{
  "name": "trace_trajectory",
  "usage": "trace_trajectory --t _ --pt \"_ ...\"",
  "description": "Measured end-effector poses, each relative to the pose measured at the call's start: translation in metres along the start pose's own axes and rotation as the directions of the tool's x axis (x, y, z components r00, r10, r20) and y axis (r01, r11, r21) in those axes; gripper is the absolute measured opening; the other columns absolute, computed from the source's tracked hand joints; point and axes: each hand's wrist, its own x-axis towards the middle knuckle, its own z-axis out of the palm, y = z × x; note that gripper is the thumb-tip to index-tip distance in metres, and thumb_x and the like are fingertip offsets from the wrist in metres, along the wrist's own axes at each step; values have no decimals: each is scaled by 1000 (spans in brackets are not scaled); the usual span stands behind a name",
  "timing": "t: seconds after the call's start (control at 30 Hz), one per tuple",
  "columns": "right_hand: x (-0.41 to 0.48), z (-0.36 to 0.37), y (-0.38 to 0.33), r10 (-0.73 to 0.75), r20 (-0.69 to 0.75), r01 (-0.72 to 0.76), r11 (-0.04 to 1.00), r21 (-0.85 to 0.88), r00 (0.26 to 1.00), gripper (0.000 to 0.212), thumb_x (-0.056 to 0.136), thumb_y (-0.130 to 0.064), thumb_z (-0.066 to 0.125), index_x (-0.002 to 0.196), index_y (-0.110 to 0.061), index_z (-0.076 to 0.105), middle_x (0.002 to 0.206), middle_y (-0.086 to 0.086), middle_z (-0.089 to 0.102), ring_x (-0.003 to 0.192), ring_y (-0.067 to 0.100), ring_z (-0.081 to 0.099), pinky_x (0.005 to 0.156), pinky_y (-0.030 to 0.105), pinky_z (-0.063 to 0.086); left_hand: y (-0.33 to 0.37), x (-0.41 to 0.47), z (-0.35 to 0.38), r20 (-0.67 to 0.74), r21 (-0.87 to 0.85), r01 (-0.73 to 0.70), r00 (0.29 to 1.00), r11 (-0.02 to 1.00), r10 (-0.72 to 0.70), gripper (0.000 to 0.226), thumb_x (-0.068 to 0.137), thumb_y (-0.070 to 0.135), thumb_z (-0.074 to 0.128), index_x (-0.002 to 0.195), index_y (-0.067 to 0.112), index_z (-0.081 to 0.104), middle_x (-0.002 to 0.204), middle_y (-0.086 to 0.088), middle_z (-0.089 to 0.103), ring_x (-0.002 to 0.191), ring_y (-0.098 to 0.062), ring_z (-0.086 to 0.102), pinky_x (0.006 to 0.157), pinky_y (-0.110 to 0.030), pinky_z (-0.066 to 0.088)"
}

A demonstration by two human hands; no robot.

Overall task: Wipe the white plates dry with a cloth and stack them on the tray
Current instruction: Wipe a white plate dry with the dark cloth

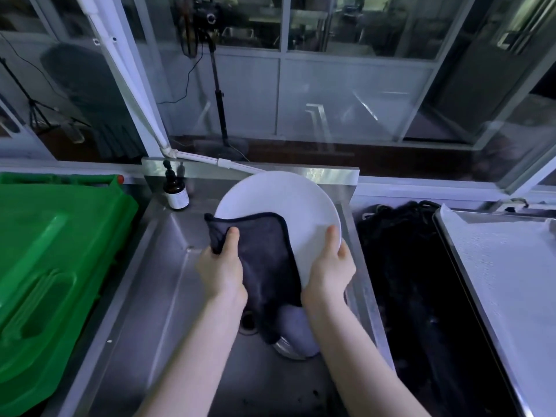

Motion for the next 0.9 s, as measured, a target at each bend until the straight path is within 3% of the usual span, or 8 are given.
trace_trajectory --t 0.07,0.17,0.23,0.27,0.37,0.57,0.73,0.9 --pt "-3 -7 6 6 59 -3 999 -44 998 34 97 -49 51 77 -26 65 68 -16 68 64 2 63 56 16 49 1 1 -1 59 -47 50 997 998 -47 20 89 26 70 86 7 66 85 -8 70 84 -27 67 78 -39 55" --pt "6 -34 0 -210 414 320 922 -217 886 26 94 -50 60 115 -33 65 102 -16 71 98 6 67 81 26 52 7 15 -8 78 -12 111 991 994 -110 16 90 27 69 83 12 66 84 -4 69 81 -22 67 71 -32 54" --pt "13 -54 -13 -417 625 663 714 -223 660 58 89 -48 68 142 -30 52 139 -17 58 129 2 53 103 20 44 12 27 -13 82 10 123 989 992 -124 17 90 31 69 83 15 67 86 -2 70 83 -21 67 74 -32 54" --pt "18 -62 -20 -505 722 852 471 -228 473 62 87 -49 69 142 -23 54 150 -9 49 139 8 45 112 23 37 14 33 -15 90 24 122 988 992 -124 17 90 32 69 84 16 67 89 -3 71 86 -22 68 79 -35 55" --pt "30 -72 -41 -319 947 978 -208 -24 -44 60 83 -57 67 127 -15 69 149 9 50 142 27 42 115 50 36 21 47 -19 135 84 154 977 984 -165 21 89 34 70 92 13 70 94 -7 73 90 -23 69 85 -38 56" --pt "28 -51 -48 -161 930 842 -497 212 -330 37 90 -17 74 127 -16 69 135 6 64 125 25 62 99 45 52 34 50 -20 256 171 240 926 956 -278 33 86 38 72 108 12 71 99 -8 75 92 -24 71 81 -33 55" --pt "18 -48 -46 -221 949 917 -377 128 -224 38 91 -12 71 129 -15 68 132 5 66 120 23 65 83 38 61 46 53 -25 269 50 362 893 931 -361 28 94 35 62 106 11 67 115 -13 70 85 -22 68 65 -30 51" --pt "-2 -41 -46 -242 910 894 386 -227 336 20 99 -37 55 96 -24 71 77 -12 70 72 7 66 64 27 53 48 36 -13 202 -164 284 947 945 -250 28 103 33 43 114 11 58 98 -3 63 85 -20 62 62 -29 48"
